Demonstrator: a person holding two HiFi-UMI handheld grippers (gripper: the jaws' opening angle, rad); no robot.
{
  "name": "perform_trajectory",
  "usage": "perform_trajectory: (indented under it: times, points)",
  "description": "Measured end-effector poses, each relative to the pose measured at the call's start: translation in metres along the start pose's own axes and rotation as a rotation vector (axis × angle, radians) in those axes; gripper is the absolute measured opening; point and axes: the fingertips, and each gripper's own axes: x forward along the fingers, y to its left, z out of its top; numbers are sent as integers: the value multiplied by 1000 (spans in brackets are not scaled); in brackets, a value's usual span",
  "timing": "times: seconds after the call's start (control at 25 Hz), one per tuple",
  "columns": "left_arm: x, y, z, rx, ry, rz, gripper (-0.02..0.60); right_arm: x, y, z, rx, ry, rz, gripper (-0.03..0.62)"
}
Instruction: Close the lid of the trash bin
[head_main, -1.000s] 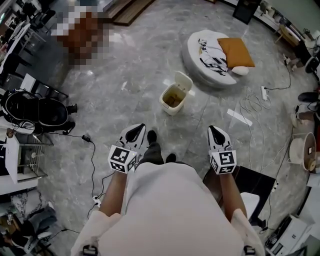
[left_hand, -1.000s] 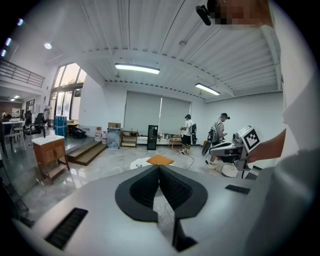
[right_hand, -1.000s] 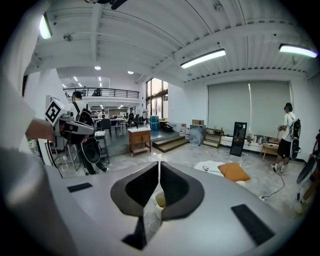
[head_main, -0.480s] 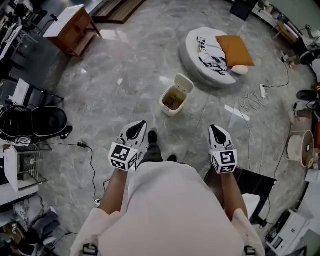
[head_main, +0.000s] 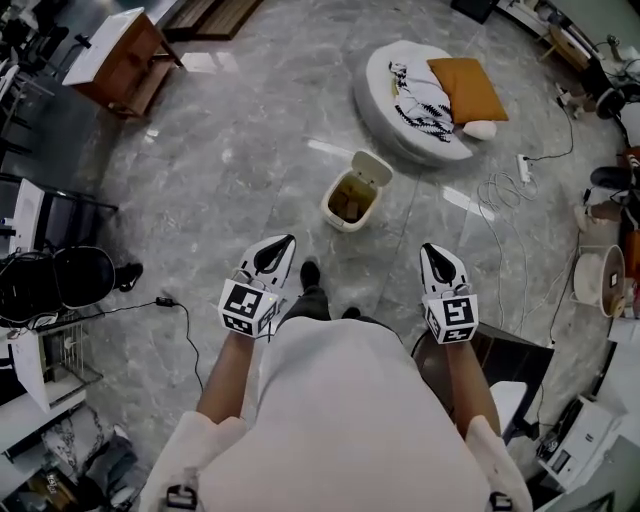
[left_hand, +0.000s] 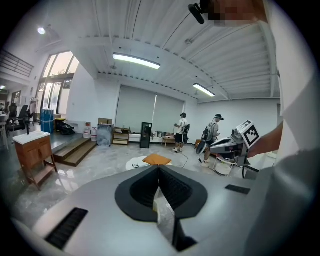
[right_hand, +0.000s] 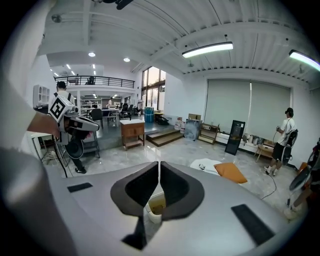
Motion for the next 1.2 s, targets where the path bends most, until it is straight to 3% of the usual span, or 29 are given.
perform_trajectory:
  times: [0.52,1.2]
  points:
    - [25,73,-11,12,44,-98,17,63,21,17,7,66,-36,34]
    - [55,77,-30,-59,83,-77,17,124,8,7,4,146,70,34]
